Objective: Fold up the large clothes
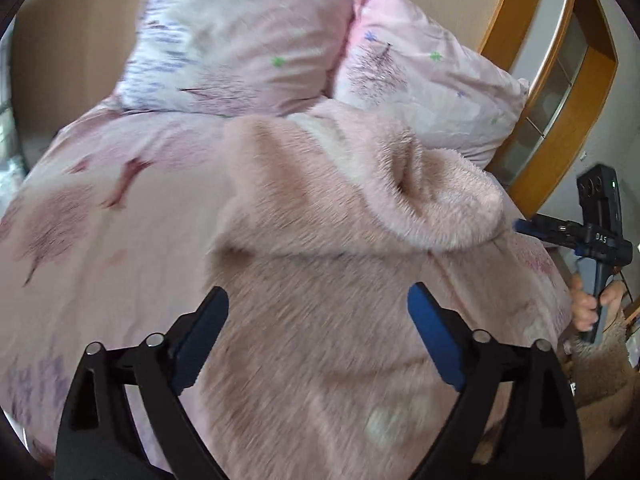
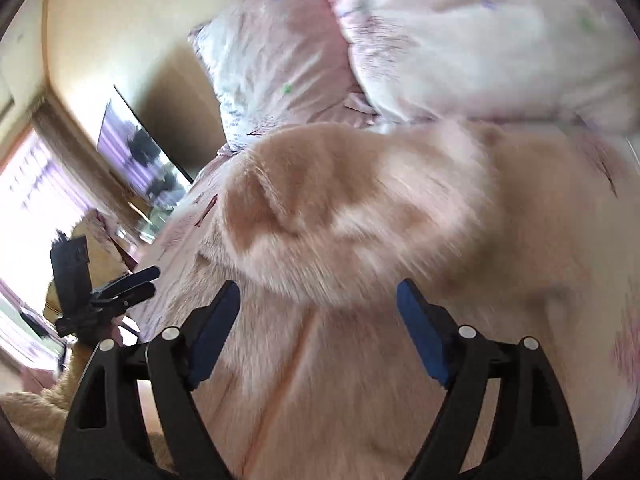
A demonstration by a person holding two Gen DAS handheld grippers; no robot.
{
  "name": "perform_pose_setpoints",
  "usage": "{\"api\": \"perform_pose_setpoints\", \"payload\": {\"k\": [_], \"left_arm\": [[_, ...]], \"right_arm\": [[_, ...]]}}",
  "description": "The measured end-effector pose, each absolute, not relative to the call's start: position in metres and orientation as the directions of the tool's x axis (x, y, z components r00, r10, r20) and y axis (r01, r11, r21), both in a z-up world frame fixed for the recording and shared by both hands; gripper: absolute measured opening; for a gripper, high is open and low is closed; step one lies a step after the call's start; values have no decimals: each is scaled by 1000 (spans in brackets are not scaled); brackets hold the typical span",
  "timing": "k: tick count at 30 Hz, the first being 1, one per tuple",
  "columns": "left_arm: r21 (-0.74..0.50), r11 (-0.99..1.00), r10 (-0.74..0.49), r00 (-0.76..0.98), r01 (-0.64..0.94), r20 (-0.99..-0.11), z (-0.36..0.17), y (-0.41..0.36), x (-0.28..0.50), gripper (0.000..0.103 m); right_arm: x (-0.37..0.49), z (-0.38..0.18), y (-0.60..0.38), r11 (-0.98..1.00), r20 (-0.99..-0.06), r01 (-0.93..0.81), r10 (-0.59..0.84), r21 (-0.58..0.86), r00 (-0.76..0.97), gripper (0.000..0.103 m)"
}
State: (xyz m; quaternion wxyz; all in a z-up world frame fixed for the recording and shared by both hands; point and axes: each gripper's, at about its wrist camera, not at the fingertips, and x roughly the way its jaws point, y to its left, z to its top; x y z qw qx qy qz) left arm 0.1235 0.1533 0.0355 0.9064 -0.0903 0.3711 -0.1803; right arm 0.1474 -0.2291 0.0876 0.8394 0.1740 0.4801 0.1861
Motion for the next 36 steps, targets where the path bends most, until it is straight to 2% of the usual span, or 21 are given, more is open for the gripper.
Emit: {"api": "perform_pose_setpoints", "payload": {"k": [3, 10, 16, 19, 22, 27, 31, 36], "left_arm": [[-301, 923, -382, 670, 241, -637, 31, 170, 92, 95], [-386, 896, -432, 636, 220, -640, -2, 204, 21, 94], [-403, 897, -422, 625, 184, -656, -46, 225, -13, 94], [-449, 878, -452, 603, 168, -658, -72, 230, -14, 94], [-440, 876, -464, 590, 196, -660, -87, 221, -8, 94], [-470, 849, -515, 575, 240, -636, -98, 208, 0, 94], [-466, 845, -524, 578, 262, -625, -102, 200, 6, 94], [-515, 821, -552, 572, 246, -606, -111, 203, 11, 86]], "right_arm": [[104, 89, -258, 885, -754, -101, 444, 455, 484, 81], [-15, 78, -308, 852, -735, -59, 483, 521, 476, 82], [-86, 28, -350, 844, -790, 88, 452, 530, 415, 83], [-96, -8, -358, 834, -808, 146, 449, 532, 380, 83], [-96, -33, -361, 790, -770, 143, 513, 597, 381, 83], [-92, -43, -364, 720, -684, 99, 593, 687, 425, 83], [-84, -50, -362, 705, -668, 87, 615, 704, 420, 83], [-80, -55, -354, 687, -647, 58, 648, 724, 401, 82]]}}
